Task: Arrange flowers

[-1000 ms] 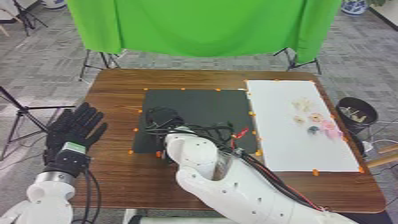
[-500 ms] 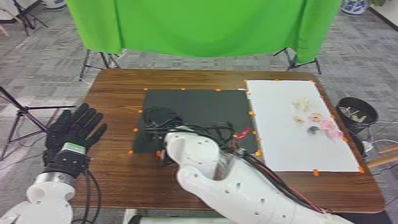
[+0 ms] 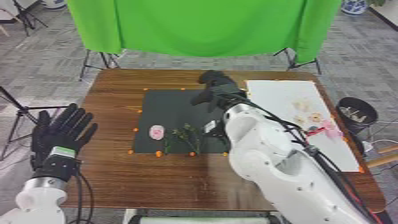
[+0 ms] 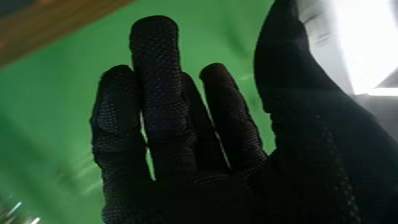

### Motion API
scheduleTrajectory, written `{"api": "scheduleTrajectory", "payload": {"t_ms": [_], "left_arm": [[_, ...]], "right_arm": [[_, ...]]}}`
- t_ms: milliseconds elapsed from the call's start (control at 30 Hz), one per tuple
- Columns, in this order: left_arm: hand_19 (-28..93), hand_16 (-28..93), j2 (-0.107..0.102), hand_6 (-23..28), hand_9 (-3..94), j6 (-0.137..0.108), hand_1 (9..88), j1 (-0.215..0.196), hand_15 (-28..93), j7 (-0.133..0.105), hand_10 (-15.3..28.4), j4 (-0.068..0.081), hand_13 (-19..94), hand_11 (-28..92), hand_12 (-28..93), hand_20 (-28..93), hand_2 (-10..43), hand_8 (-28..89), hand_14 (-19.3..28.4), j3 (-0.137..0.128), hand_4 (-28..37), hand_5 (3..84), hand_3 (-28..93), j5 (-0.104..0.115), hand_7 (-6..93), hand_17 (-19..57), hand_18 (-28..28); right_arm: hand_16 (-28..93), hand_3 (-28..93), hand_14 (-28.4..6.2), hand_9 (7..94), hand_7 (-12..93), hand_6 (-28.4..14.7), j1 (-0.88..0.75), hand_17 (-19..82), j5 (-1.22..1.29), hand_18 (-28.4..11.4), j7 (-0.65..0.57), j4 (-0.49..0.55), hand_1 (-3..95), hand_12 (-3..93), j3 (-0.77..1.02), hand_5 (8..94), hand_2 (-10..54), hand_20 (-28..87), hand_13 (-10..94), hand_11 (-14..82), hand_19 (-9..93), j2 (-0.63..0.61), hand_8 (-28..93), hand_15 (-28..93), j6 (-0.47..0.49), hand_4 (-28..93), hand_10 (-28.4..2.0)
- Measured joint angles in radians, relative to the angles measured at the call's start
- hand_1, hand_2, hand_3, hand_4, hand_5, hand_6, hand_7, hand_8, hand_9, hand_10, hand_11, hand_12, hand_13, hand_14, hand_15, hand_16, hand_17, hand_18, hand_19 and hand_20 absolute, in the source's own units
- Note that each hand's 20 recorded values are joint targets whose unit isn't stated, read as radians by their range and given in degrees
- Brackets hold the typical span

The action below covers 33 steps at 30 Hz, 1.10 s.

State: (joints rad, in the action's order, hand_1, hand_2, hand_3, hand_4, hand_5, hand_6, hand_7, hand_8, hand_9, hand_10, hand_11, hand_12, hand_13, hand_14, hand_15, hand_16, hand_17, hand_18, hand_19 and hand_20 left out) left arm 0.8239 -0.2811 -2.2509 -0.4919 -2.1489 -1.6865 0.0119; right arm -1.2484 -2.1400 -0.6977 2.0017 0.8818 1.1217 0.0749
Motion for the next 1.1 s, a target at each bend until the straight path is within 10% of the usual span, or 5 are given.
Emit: {"api": "scheduleTrajectory", "payload": {"t_ms": [267, 1100], "left_arm": [[41, -8, -0.003, 9.7, 38.7, -0.001, 34.5, -0.087, 36, -0.103, 16.0, -0.031, 28, 19, 10, 9, 23.5, -9, 15.4, -0.046, -28.3, 44.5, 40, 0.043, 14.2, -7.1, 15.0], [41, -8, -0.002, 9.7, 36.2, -0.010, 31.1, -0.079, 36, -0.111, 15.9, -0.043, 26, 20, 11, 9, 22.5, -9, 15.4, -0.030, -28.3, 41.0, 48, 0.044, 14.9, -7.2, 14.9]], "right_arm": [[20, 78, -12.8, 43.9, 12, -6.5, -0.212, 34, -0.015, -24.2, -0.096, 0.092, 43.8, 10.0, 0.294, 48.2, -9.5, 27, 65, 8.8, 85, -0.227, -10, 51, 0.074, -28, -17.7], [34, 70, -8.4, 49.6, 14, -3.0, -0.352, 34, 0.033, -23.2, -0.185, -0.059, 59.3, 9.6, 0.498, 53.8, -9.5, 28, 66, 9.8, 83, -0.314, -11, 36, 0.270, -28, -12.5]]}}
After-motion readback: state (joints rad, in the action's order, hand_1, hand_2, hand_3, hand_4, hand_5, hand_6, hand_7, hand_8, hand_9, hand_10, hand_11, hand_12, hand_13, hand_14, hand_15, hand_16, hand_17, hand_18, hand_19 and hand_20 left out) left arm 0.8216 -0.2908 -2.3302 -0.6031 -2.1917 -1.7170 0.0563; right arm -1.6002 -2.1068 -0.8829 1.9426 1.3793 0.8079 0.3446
